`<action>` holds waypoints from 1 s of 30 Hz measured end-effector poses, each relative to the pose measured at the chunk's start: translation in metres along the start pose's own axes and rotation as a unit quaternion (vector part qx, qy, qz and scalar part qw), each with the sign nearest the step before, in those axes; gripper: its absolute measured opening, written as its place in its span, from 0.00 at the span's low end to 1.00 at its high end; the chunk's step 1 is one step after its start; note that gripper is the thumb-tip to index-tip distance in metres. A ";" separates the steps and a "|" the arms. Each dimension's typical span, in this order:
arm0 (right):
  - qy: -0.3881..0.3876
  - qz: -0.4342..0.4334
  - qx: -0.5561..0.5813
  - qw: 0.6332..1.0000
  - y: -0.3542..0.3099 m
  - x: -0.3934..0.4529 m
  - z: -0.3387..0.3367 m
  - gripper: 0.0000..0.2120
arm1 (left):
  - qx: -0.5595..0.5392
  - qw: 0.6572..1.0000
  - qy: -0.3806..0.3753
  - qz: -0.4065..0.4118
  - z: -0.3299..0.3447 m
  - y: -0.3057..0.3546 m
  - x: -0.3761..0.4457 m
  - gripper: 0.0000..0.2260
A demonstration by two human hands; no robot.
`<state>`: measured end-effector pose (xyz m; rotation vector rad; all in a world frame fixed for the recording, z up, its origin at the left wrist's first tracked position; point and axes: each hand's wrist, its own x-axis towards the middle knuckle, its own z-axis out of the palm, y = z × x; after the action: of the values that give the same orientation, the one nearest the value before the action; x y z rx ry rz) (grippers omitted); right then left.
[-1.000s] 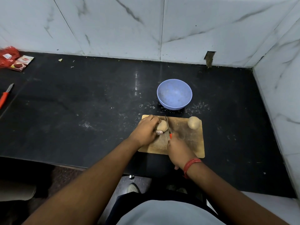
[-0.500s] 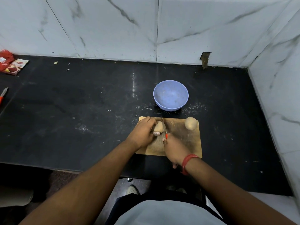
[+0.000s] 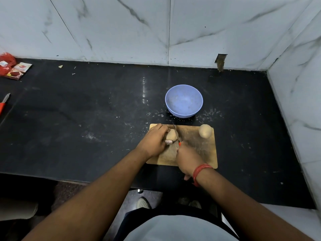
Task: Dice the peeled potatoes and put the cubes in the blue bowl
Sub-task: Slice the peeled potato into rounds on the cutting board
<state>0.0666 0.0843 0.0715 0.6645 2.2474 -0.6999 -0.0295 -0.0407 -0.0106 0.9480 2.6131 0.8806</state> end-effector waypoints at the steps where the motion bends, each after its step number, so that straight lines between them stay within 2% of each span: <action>1: -0.004 -0.003 -0.009 1.000 -0.002 -0.001 -0.002 0.24 | 0.000 1.000 0.004 0.001 0.000 0.000 -0.001 0.16; 6: 0.007 0.026 0.013 1.000 -0.016 0.019 -0.011 0.21 | 0.002 1.000 0.005 0.005 0.001 0.001 0.000 0.15; 14: -0.009 -0.008 0.016 1.000 -0.005 0.006 -0.009 0.12 | 0.001 1.000 0.000 -0.005 0.002 0.000 0.001 0.15; 19: 0.020 -0.080 0.057 0.995 -0.008 0.022 -0.016 0.15 | 0.001 1.000 0.001 -0.005 0.000 0.001 0.001 0.15; 23: 0.004 -0.045 0.040 0.998 0.003 0.011 -0.003 0.11 | -0.001 1.000 0.002 0.000 0.002 0.000 -0.001 0.14; 26: 0.010 -0.038 0.029 0.999 0.000 0.016 -0.004 0.14 | 0.005 1.000 0.005 0.001 0.002 0.001 0.001 0.14; 30: 0.012 -0.045 0.092 0.995 -0.004 0.023 -0.015 0.14 | 0.000 1.000 -0.005 0.004 -0.001 0.003 0.002 0.14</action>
<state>0.0427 0.0963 0.0653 0.6655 2.2647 -0.9581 -0.0300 -0.0377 -0.0078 0.9608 2.6030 0.8764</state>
